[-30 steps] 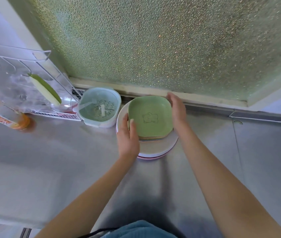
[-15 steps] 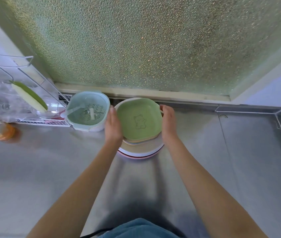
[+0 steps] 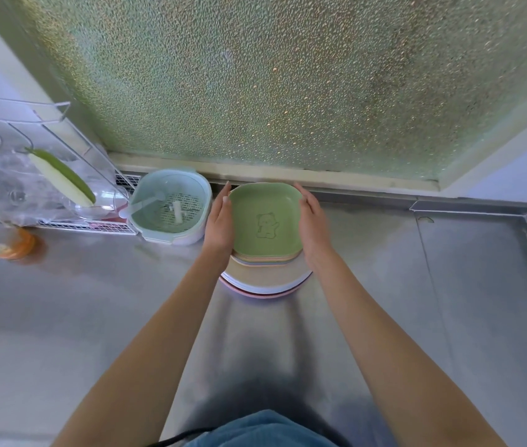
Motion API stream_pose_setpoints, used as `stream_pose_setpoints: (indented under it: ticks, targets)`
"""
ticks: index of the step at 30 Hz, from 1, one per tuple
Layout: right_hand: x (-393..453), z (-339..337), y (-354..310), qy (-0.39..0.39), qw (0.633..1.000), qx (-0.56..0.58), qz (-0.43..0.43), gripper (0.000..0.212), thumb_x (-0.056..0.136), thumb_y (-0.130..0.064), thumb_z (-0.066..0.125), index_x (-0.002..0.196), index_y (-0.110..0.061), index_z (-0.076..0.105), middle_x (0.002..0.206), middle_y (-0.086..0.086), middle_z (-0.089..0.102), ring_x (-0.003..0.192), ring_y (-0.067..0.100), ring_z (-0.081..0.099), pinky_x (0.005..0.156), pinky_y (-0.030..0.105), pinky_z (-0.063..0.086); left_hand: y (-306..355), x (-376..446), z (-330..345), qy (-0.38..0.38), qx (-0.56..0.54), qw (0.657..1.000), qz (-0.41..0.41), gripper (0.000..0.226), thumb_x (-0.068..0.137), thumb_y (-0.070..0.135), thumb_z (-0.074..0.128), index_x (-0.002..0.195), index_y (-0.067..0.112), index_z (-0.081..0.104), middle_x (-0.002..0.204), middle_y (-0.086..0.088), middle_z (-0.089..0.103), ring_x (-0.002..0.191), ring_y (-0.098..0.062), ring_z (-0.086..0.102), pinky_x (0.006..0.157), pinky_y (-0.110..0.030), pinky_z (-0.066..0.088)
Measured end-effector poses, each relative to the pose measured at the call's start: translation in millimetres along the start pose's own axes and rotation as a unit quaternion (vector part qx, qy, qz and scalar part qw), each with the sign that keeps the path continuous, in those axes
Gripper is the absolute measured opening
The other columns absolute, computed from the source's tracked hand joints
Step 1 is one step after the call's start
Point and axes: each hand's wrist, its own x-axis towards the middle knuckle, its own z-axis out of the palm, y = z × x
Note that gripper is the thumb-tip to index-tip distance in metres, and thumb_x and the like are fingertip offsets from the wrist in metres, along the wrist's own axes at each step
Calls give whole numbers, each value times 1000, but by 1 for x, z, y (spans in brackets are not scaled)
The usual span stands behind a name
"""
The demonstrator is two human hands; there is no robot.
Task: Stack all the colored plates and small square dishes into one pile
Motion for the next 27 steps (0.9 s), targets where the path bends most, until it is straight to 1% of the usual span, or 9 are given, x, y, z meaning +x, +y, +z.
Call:
stream_pose_setpoints:
  ticks: [3,8,10,13,17,20,23,25,27]
  targets:
    - [-6,-1,7,26,999,10,-33,37,99,-18,33,125,-29,56,114,-15,55,108,6,50,98,25,38,0,-3,3,9,-9,1000,-1,38,101,30,32,135,31,49,123,13,52,111,-6,48,91,-20,37]
    - [-5,2,8,58,997,25,-46,37,98,-13,33,123,-24,58,115,-11,57,109,7,51,99,25,39,-2,1,3,14,-8,1000,2,37,99,31,36,132,30,53,122,11,55,114,-8,50,91,-21,39]
    - [-3,2,7,60,997,45,-34,38,96,-11,34,123,-22,59,117,-8,59,111,9,52,99,26,40,-1,2,2,8,-11,1000,-3,38,100,30,36,134,30,51,123,10,54,114,-7,50,83,-15,42]
    - [0,-1,5,44,996,73,-3,39,95,-18,34,125,-23,59,126,-6,59,118,10,52,104,29,40,4,-2,1,-7,-22,1000,-17,40,100,27,35,139,29,45,121,11,49,105,-2,49,60,0,42]
    - [0,1,11,48,997,51,32,38,99,-25,31,124,-20,59,122,0,61,110,12,55,101,31,41,1,1,3,-7,-23,1000,-9,40,101,24,36,140,26,44,116,10,52,89,7,51,52,7,39]
    - [-3,-1,8,73,997,35,19,37,100,-26,30,123,-17,59,118,1,61,104,11,52,96,26,41,2,-1,1,-2,-21,1000,4,39,100,26,38,139,27,46,124,8,53,104,-4,50,57,5,41]
    - [-3,0,8,50,998,31,14,38,101,-20,30,127,-12,56,117,-3,57,106,10,51,81,10,41,1,1,-1,-17,7,1000,10,41,99,27,40,139,27,45,141,7,47,120,-6,47,90,-10,40]
    - [-1,-9,1,49,998,27,9,40,99,-20,33,134,-14,50,132,-3,54,121,12,49,101,17,37,9,-7,-10,3,71,995,75,45,97,27,43,142,26,40,149,6,40,135,-10,38,111,-24,30]
    - [3,-28,-13,100,992,81,-12,44,93,-24,41,135,-21,49,140,-4,50,128,12,46,111,35,34,24,-19,-23,60,116,972,197,51,92,30,50,141,21,40,145,6,43,135,-11,38,115,-31,28]
